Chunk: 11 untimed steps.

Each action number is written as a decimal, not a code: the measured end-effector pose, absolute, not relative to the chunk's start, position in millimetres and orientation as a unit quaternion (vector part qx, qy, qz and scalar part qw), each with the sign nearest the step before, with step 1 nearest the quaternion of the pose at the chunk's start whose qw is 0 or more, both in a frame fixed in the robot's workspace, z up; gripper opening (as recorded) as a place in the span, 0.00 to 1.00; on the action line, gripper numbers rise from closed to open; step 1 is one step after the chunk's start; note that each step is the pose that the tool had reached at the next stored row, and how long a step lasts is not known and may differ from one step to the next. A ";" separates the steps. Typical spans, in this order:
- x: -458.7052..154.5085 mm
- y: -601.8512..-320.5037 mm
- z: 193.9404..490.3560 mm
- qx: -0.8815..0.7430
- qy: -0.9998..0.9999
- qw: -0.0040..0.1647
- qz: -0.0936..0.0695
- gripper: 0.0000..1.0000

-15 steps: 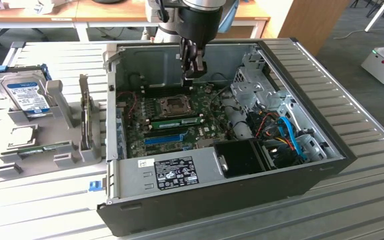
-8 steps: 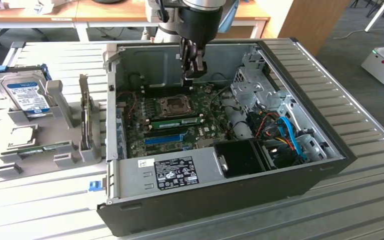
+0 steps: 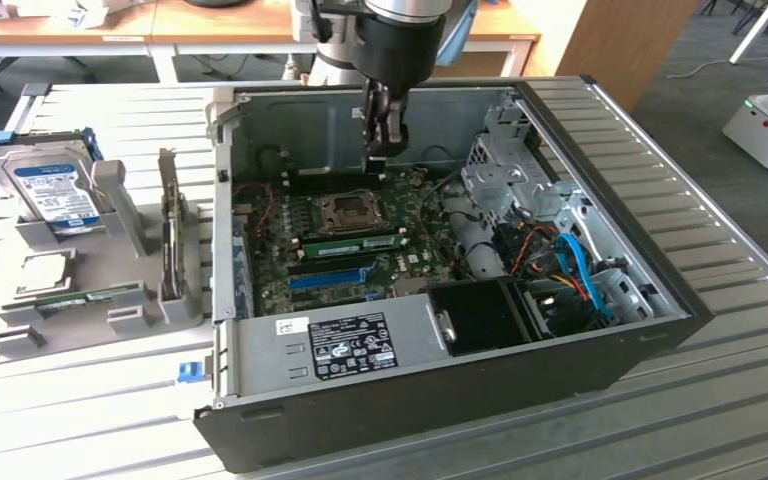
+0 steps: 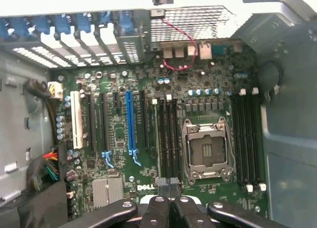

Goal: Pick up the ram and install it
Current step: 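Press down the ram until it locks into place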

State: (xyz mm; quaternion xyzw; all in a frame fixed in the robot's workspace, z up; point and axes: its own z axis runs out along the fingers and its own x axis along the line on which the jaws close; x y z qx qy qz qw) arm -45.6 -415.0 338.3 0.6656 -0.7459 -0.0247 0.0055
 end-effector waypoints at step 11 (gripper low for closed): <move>-45.6 -415.0 335.6 0.606 -0.795 0.004 -0.025 0.11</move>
